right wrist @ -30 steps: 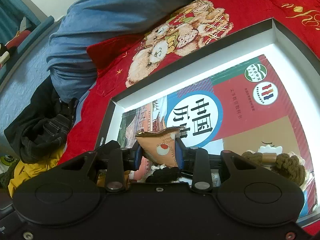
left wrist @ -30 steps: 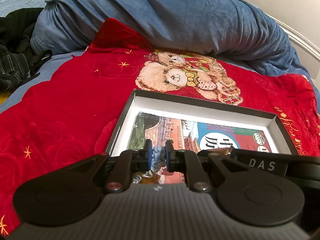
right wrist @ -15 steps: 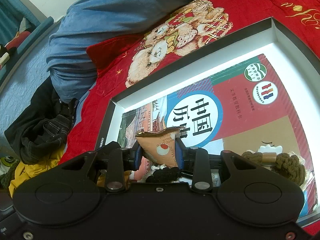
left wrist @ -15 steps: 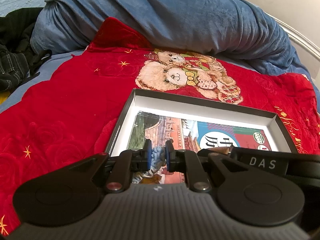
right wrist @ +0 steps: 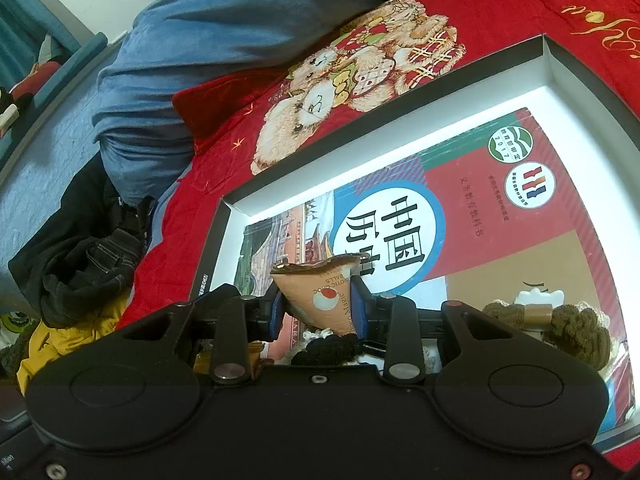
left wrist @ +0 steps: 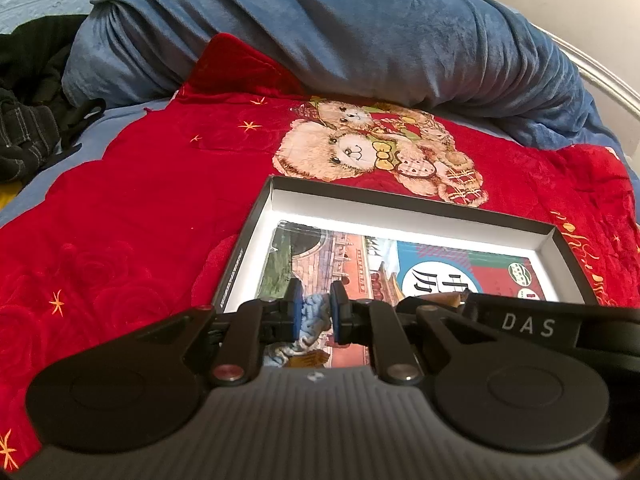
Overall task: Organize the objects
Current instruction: 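Hold the scrunchie over the box with the left gripper while the right gripper holds the packet there, then open the left gripper to drop the scrunchie while the right gripper releases the packet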
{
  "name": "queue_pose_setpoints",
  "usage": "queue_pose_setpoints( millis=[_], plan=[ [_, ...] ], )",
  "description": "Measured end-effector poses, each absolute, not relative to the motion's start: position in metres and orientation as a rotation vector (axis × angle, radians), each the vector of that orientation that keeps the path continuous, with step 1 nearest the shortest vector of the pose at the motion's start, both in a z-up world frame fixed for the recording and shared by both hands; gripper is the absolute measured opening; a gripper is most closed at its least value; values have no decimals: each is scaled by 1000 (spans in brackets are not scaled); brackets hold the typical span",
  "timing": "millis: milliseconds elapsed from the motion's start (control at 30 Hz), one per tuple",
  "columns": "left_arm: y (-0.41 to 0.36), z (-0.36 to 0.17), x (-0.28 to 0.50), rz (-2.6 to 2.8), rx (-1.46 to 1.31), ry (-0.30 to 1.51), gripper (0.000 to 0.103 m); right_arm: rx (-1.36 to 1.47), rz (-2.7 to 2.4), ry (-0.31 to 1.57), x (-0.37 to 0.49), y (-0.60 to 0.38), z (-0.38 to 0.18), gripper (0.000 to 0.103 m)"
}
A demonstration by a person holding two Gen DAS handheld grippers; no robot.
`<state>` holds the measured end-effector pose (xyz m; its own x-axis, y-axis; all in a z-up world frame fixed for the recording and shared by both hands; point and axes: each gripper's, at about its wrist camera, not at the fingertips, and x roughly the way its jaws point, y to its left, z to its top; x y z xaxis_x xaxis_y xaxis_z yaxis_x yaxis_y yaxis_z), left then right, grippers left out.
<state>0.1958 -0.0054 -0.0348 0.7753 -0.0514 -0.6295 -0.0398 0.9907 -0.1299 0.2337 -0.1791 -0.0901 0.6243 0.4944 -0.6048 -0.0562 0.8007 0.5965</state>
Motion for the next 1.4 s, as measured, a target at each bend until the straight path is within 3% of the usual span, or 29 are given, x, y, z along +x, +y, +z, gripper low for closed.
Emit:
queue_pose_setpoints(
  millis=[167,267,367,400,533,767,967,1400],
  plan=[
    [-5,-35,196,-4,-139,686,21,574,338,845,233,-178,-90,33],
    [-4,-36,197,-5,-141,697,30,574,339,845,233,-178,-90,33],
    [-3,-38,198,2,-153,701,32,578,344,839,233,-176,-91,33],
    [-2,-39,199,-2,-159,705,40,582,345,836,233,-176,-91,33],
    [3,-39,199,-10,-176,724,53,608,351,828,232,-178,-93,33],
    [25,-15,183,-44,-234,683,77,665,395,788,223,-188,-80,51],
    [30,8,164,-87,-254,618,80,648,430,690,201,-199,-44,66],
    [11,59,108,-173,-79,514,83,625,354,555,114,-247,29,70]
  ],
)
